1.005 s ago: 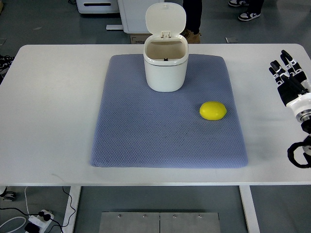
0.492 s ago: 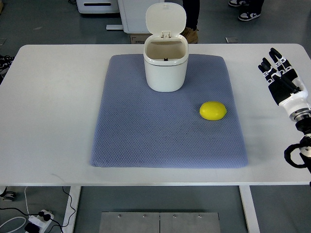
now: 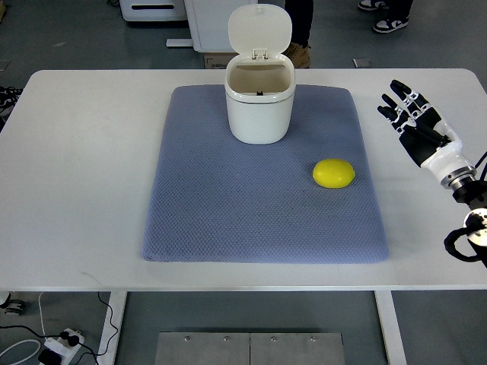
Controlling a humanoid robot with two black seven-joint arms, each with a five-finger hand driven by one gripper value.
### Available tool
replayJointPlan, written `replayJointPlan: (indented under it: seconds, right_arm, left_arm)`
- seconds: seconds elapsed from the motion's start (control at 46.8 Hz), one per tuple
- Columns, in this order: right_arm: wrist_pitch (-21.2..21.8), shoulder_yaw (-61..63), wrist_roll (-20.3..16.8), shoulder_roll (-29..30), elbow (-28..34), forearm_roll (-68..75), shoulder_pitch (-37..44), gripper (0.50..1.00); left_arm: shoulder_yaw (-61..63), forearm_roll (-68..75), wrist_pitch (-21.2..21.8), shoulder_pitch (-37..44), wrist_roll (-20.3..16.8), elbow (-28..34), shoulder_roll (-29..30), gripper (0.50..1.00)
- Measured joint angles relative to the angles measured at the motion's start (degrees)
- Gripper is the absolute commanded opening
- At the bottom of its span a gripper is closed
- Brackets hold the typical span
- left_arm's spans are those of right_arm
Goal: Put lemon in trash with right hand
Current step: 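Move the open right hand inward toward the yellow lemon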
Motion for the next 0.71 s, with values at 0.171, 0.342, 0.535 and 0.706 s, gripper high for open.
replayJointPlan:
  seconds: [0.171,0.342,0.535,0.706]
  right_arm:
    - [0.5,-5.8,0.5,-2.9,-0.1,0.5,2.1,1.0]
    - [0.5,-8.4,0.4,-3.6,-0.3,0.6,4.8,1.0]
    - [0.5,-10.4,0.1,-4.8,-0.7,0.8,6.7,1.0]
    - [0.5,-11.5,-2.1,-5.1,-0.9,0.8,7.5,1.0]
  left_arm:
    - [0.0,0.0,0.0,0.0,0.0,0.0,0.0,1.0]
    - [0.0,0.0,0.0,0.0,0.0,0.0,0.0,1.0]
    - [0.0,0.0,0.0,0.0,0.0,0.0,0.0,1.0]
    - [0.0,0.0,0.0,0.0,0.0,0.0,0.0,1.0]
